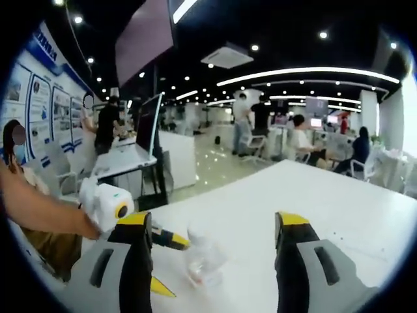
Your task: Arrange the tabletop items into an orderly group along one side of the table until the central work area is clear of visible clutter.
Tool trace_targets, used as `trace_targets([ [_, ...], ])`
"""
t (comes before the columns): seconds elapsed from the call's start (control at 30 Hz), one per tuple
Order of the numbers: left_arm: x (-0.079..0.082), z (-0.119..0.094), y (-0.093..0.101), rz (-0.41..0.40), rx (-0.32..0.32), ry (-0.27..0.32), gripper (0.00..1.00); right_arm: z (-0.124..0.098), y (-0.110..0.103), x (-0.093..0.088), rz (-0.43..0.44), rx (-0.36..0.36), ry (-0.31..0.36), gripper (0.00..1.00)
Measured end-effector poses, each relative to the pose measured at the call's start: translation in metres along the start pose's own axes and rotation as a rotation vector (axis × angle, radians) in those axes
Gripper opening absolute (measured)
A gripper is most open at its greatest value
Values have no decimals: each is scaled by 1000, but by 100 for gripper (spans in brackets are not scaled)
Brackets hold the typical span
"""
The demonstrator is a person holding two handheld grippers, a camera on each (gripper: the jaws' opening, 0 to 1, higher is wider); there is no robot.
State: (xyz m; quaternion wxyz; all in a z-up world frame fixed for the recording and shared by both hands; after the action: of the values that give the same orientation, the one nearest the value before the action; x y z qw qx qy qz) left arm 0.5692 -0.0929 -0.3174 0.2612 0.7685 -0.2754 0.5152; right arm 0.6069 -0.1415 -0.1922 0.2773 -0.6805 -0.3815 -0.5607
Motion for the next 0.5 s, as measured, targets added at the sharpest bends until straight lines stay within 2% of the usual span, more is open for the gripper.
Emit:
trace_targets([
  [0.1, 4, -1, 3, -5, 5, 6, 68, -6, 0, -1, 5, 1, 2, 84],
  [0.23, 7, -2, 5, -11, 7, 17, 72, -12, 1, -1, 34, 6, 14, 99],
  [0.5, 10, -9, 21, -10, 2, 10, 77, -35, 5, -6, 42, 24, -10, 100],
])
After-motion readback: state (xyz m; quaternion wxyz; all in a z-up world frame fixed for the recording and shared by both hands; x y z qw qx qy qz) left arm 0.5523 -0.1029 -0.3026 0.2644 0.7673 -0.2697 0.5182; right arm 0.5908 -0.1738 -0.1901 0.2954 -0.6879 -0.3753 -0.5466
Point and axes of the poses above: the point that each gripper's makers call its tool centre point, and the gripper's own axes: z roughly forward along the fingers, y roughly to its right, x roughly out of its top, the point moved 2 cm from there along -z, roughly backward along the fingers, and after that the axes turned 6 degrees about -x, right-handed, at the moved point
